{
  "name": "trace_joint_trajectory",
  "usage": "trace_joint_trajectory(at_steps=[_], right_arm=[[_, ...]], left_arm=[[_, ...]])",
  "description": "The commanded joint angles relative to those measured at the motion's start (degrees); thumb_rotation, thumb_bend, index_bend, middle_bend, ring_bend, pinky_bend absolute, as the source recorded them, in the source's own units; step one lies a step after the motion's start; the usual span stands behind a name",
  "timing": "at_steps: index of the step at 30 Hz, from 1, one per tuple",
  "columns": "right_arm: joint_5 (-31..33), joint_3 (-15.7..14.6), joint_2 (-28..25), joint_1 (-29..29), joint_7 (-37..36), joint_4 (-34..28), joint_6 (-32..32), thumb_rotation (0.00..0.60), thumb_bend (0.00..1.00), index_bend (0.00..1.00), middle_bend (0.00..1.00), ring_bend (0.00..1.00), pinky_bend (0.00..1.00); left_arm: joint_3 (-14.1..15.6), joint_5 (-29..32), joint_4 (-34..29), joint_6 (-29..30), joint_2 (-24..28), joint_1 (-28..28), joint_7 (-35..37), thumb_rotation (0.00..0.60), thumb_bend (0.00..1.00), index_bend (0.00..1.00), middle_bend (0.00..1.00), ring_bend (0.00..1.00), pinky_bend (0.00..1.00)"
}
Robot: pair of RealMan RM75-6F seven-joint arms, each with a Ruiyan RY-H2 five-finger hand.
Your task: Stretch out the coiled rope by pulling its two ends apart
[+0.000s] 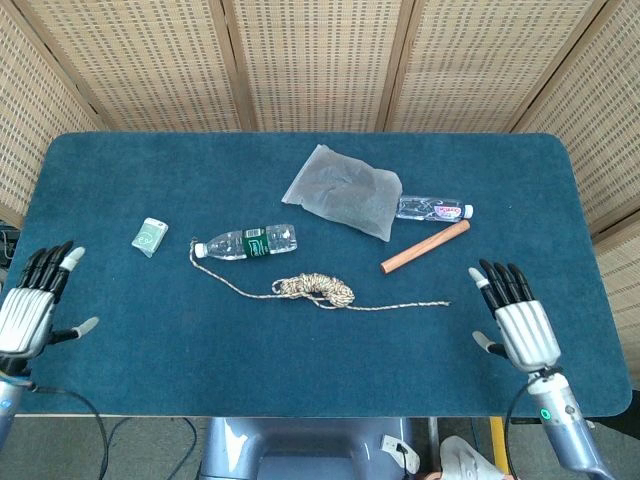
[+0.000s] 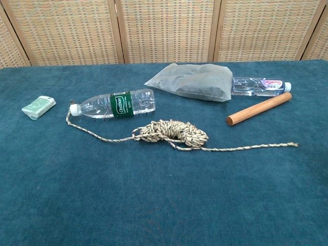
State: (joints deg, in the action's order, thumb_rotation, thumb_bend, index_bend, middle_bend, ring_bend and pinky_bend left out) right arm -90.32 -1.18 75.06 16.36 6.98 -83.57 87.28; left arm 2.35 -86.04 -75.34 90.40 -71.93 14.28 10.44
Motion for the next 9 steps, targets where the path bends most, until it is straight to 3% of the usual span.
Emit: trace_joint_trajectory(at_steps=[1,9], right_arm=[[-3.5,-2.7,-2.8,-4.5,2.1,-2.2,5.0,0.6,0.0,0.0,0.0,0.0,0.0],[-5.3,-3.0,-3.8,-7.3,5.0,-6.4,7.5,0.6,0.0,0.0,0.0,0.0,0.0]], left_arm=[[1.9,2.0,-7.5,3.9,3.8,-5.9,-4.6,0.6,0.0,0.0,0.0,0.0,0.0],[2.5,0.6,-11.1,3.8,4.6,-8.1,-5.6,0.6,0.0,0.0,0.0,0.0,0.0]])
